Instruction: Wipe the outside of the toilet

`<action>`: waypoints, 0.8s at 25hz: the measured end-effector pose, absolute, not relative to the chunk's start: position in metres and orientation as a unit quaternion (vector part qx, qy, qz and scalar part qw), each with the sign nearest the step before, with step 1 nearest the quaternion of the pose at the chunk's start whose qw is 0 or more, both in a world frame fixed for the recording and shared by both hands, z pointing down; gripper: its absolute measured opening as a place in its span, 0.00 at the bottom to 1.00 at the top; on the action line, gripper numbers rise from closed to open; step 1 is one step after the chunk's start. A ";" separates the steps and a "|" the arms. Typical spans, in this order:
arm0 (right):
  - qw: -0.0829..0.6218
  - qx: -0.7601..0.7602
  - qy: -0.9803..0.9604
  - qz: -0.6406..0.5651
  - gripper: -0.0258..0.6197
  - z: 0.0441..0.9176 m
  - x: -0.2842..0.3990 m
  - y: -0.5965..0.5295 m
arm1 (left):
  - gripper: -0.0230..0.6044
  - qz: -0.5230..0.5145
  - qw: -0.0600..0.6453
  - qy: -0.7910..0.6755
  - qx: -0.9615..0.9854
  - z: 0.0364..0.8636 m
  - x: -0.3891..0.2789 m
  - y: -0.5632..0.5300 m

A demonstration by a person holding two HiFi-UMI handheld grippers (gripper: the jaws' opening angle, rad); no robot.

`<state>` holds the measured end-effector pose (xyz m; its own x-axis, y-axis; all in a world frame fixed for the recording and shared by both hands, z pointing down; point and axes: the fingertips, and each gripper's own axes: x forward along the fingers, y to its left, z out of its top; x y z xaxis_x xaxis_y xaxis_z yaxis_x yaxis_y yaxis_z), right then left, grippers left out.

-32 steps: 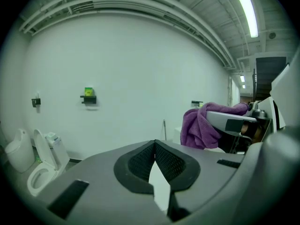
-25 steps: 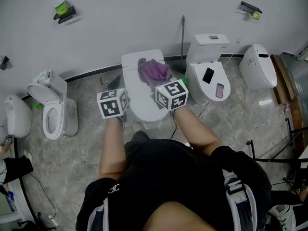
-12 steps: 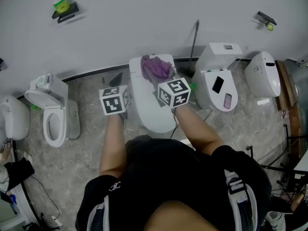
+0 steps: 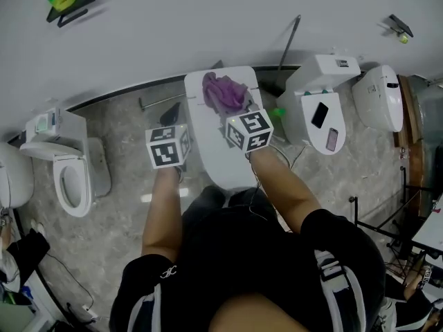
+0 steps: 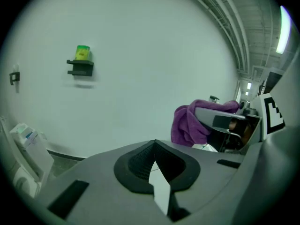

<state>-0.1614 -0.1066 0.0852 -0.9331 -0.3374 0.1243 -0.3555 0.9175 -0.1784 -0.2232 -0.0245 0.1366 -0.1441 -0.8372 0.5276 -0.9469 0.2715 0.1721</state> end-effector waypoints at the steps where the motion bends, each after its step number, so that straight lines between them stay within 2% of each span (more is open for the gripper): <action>1: 0.050 0.176 -0.978 0.099 0.23 0.095 -0.170 -0.113 | 0.05 0.104 0.275 -0.746 0.597 0.146 -0.226 -0.029; 10: 0.111 0.157 -0.980 0.051 0.23 0.213 -0.239 -0.157 | 0.05 0.101 0.316 -0.749 0.574 0.245 -0.279 -0.065; 20: 0.187 0.095 -0.977 0.048 0.23 0.381 -0.306 -0.193 | 0.05 0.133 0.311 -0.754 0.563 0.346 -0.308 -0.092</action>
<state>-0.3058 -0.1928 0.3807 -0.9123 -0.1673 0.3739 -0.2035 0.9773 -0.0592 -0.3082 -0.0916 0.3461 -0.1727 -0.7664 0.6188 -0.9318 0.3307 0.1494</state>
